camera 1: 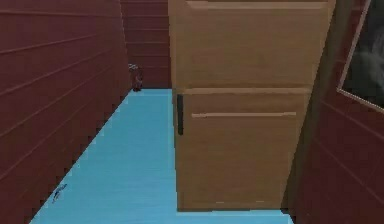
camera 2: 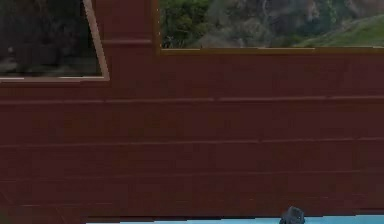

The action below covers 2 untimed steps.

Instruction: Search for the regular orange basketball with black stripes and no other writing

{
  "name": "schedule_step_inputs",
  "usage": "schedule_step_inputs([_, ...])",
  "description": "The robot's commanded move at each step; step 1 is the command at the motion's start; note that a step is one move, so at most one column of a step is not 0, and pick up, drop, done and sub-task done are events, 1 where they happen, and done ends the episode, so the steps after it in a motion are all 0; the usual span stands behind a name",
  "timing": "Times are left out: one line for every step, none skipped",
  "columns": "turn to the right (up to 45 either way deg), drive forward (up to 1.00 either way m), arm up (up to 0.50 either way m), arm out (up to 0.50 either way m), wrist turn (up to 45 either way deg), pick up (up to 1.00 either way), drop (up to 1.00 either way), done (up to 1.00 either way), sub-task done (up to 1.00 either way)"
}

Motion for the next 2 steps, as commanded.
schedule_step_inputs([-18.0, 0.00, 0.00, 0.00, 0.0, 0.00, 0.00, 0.00, 0.00])
schedule_step_inputs([0.0, 1.00, 0.00, 0.00, 0.0, 0.00, 0.00, 0.00, 0.00])
